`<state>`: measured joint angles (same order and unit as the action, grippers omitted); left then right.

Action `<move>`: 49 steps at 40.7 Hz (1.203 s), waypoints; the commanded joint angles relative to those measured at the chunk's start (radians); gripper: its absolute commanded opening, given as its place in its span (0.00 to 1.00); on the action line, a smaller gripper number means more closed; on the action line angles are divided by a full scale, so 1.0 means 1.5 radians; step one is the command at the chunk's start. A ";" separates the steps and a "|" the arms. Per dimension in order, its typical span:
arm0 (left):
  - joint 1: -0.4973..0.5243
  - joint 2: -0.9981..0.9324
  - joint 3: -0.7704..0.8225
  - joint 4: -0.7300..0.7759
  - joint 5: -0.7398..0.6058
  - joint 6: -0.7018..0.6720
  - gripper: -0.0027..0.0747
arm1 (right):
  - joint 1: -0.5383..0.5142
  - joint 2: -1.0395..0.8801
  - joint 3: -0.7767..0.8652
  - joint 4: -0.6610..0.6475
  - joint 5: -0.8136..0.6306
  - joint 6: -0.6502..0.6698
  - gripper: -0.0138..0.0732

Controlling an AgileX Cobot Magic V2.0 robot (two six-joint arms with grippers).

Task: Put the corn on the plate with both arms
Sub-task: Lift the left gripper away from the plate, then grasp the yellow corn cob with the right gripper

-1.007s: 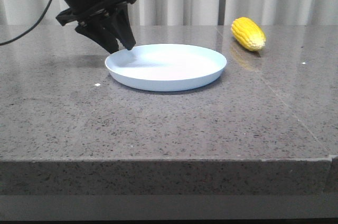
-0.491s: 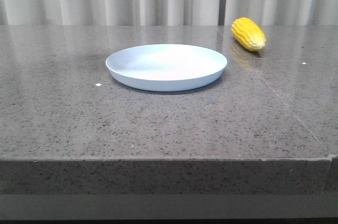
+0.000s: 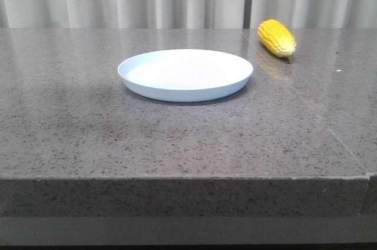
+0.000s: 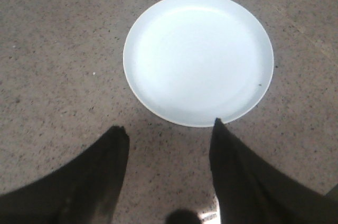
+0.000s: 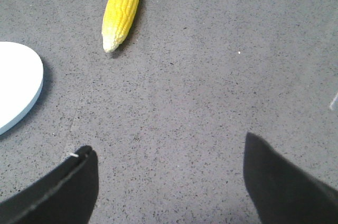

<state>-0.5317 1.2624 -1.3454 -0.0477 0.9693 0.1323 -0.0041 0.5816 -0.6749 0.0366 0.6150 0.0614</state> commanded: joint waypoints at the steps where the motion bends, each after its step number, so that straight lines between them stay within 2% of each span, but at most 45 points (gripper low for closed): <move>1: -0.006 -0.081 0.042 0.001 -0.058 -0.006 0.50 | -0.004 0.006 -0.022 -0.001 -0.053 -0.009 0.84; 12: -0.006 -0.220 0.178 0.001 -0.082 -0.006 0.50 | -0.004 0.006 -0.022 0.000 -0.055 -0.009 0.84; 22: -0.006 -0.261 0.212 0.001 -0.080 -0.006 0.50 | -0.003 0.072 -0.047 0.002 -0.041 -0.010 0.84; 32: -0.006 -0.256 0.212 0.001 -0.081 -0.006 0.49 | 0.037 0.237 -0.201 0.003 0.057 -0.030 0.89; 49: -0.006 -0.256 0.212 0.001 -0.081 -0.006 0.49 | 0.085 0.568 -0.521 0.003 0.147 -0.032 0.89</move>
<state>-0.5331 0.8819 -1.0025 -0.0411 0.9101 0.1323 0.1151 1.3780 -1.3419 0.0402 0.8537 0.0233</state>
